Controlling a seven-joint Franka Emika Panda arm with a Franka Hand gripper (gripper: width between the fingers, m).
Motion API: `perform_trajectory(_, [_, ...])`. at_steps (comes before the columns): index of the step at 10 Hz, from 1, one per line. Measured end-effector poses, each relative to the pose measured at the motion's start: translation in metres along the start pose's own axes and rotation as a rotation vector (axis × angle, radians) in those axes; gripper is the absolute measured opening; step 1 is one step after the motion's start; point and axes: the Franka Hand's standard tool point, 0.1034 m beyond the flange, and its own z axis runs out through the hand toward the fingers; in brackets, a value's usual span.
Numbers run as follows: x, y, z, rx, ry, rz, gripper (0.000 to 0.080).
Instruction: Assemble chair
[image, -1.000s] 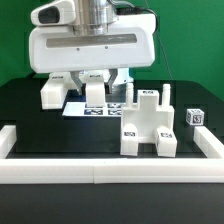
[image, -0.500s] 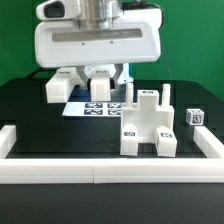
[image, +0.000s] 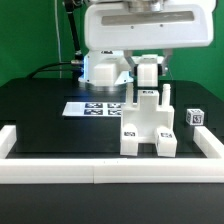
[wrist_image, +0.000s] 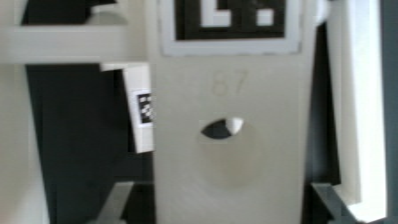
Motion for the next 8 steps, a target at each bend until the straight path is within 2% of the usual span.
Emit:
perform_trajectory(4, [0.0,0.0,0.001,0.001,0.007,-0.009,0.0288])
perform_trajectory(7, [-0.017,-0.024,0.009,-0.003,0.012,-0.044,0.0288])
perform_trajectory(8, [-0.018,-0.025,0.011,-0.005,0.01,-0.067,0.0288])
